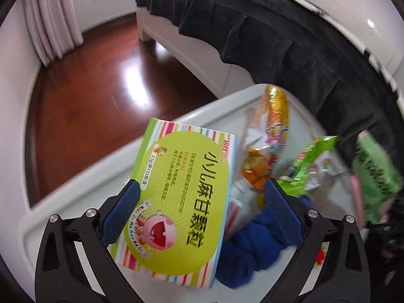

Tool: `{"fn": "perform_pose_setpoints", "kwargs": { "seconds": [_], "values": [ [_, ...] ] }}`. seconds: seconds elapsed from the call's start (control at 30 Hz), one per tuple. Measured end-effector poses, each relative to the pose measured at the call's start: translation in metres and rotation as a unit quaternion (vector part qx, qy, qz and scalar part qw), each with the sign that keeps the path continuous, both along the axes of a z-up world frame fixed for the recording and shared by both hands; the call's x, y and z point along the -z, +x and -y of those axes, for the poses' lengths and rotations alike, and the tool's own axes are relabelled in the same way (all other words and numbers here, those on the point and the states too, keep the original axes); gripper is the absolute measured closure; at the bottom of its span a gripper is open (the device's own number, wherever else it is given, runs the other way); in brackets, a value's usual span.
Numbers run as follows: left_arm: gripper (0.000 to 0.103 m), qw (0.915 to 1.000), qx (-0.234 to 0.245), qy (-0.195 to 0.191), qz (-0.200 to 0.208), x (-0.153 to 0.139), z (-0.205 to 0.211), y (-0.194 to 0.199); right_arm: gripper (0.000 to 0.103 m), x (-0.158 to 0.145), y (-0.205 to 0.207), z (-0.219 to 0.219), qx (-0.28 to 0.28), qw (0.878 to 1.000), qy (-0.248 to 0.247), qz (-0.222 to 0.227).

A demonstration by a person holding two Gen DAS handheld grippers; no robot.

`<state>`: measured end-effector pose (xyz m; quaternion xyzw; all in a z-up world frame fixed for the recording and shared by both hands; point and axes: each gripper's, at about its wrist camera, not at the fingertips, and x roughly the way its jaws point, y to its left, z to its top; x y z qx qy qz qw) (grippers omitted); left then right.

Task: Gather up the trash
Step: 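Grasp the yellow-green medicine box with the left gripper while the right holds the wipes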

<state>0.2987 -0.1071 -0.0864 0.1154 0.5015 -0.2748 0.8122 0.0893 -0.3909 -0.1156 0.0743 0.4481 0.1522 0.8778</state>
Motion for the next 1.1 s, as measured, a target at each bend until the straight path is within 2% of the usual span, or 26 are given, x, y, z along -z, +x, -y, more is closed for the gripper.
{"fn": "perform_pose_setpoints", "kwargs": {
  "seconds": [0.13, 0.23, 0.33, 0.43, 0.5, 0.57, 0.63, 0.67, 0.7, 0.77, 0.97, 1.1],
  "values": [
    [0.008, 0.9986, -0.004, 0.032, 0.043, 0.006, 0.002, 0.002, 0.089, 0.000, 0.000, 0.000, -0.003, 1.000, 0.003, 0.001],
    [0.008, 0.9985, -0.009, 0.030, 0.046, 0.006, -0.001, 0.002, 0.089, 0.000, 0.000, 0.002, -0.002, 1.000, 0.007, 0.001],
    [0.008, 0.9942, -0.018, 0.082, 0.067, 0.013, 0.002, 0.002, 0.089, -0.001, 0.000, 0.004, -0.002, 1.000, 0.015, 0.001],
    [0.008, 0.9846, -0.020, 0.141, 0.102, 0.026, 0.004, -0.002, 0.089, -0.001, -0.001, 0.004, -0.002, 1.000, 0.014, 0.002],
    [0.008, 0.9805, -0.032, 0.154, 0.117, 0.032, 0.000, -0.002, 0.089, -0.002, -0.001, 0.003, -0.003, 1.000, 0.015, 0.004],
    [0.015, 0.9796, -0.055, 0.145, 0.128, 0.034, -0.009, 0.002, 0.089, -0.002, -0.002, 0.003, -0.005, 1.000, 0.015, 0.006],
    [0.023, 0.9822, -0.074, 0.117, 0.127, 0.027, -0.017, 0.006, 0.089, -0.002, -0.002, 0.002, -0.006, 1.000, 0.013, 0.005],
    [0.042, 0.9799, -0.088, 0.116, 0.136, 0.023, -0.021, 0.008, 0.089, -0.001, -0.001, 0.002, -0.007, 1.000, 0.012, 0.005],
    [0.051, 0.9792, -0.099, 0.114, 0.136, 0.020, -0.024, 0.011, 0.089, -0.001, -0.002, 0.001, -0.007, 1.000, 0.012, 0.004],
    [0.058, 0.9778, -0.125, 0.103, 0.133, 0.013, -0.036, 0.017, 0.089, -0.001, -0.002, 0.000, -0.008, 1.000, 0.009, 0.005],
    [0.068, 0.9660, -0.190, 0.078, 0.158, -0.014, -0.062, 0.004, 0.089, -0.004, -0.003, -0.002, -0.008, 1.000, 0.013, 0.008],
    [0.070, 0.9660, -0.208, 0.028, 0.151, -0.042, -0.079, -0.035, 0.089, -0.011, -0.009, -0.008, -0.020, 0.999, 0.019, 0.016]
  ]
}}
